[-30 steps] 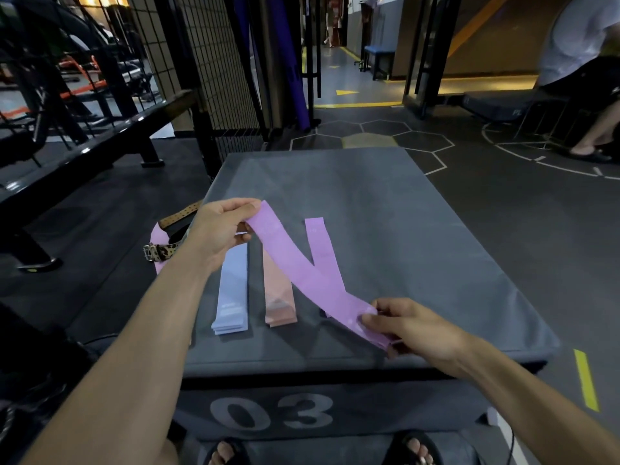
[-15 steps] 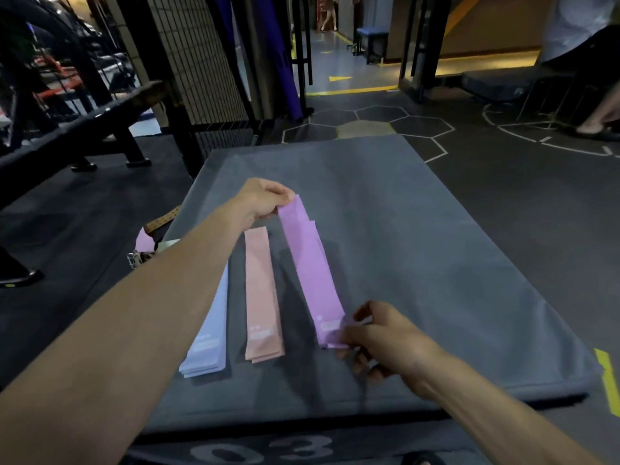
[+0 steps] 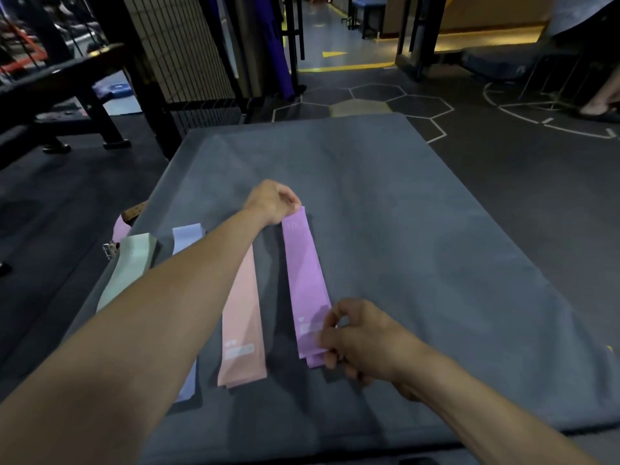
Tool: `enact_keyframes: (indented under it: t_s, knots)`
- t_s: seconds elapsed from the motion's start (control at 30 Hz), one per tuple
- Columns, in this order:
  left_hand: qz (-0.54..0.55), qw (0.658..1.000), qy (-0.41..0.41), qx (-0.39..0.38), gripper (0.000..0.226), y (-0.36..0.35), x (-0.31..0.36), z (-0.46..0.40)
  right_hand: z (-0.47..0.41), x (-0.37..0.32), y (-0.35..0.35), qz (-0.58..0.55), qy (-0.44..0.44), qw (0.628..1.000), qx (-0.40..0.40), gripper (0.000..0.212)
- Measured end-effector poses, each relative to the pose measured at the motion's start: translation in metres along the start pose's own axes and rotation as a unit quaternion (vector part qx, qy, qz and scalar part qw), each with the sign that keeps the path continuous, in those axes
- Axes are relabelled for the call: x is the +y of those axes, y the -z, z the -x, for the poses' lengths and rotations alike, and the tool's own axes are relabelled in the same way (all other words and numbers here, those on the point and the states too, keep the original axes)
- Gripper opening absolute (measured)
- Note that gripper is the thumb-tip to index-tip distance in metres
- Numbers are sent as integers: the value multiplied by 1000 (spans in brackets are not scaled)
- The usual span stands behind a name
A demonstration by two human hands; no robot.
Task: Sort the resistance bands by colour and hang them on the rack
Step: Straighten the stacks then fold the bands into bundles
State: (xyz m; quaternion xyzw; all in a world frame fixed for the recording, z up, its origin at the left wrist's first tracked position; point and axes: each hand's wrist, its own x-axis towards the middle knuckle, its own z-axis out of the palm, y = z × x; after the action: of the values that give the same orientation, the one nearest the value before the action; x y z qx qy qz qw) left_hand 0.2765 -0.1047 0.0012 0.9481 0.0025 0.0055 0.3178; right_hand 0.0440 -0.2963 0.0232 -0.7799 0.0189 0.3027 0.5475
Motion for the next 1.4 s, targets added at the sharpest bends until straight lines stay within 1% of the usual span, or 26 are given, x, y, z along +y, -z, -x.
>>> enact_keyframes:
  t_s: [0.2,0.33,0.6,0.97,1.23,1.4]
  knots:
    - [-29,999,-1,16,6,-3,-4,0,-3,5,4,18,4,1000,20,8]
    - [-43,999,4,19,23,-8,-5,-3,-6,7,3,20,6,1000,18,10]
    - [-51,999,8,11,29,-13,-9,-4,-10,9,1,-3,-19,1000,0,14]
    - [-64,998,13,20,24,-14,-6,2,-9,7,4,41,-42,998,1,14]
    - [-102,994,-9,29,7,-8,0,11,-8,7,10,71,-43,997,-1,17]
    - [-110,993,-25,47,11,4,4,20,-6,1,12,90,-31,995,10,16]
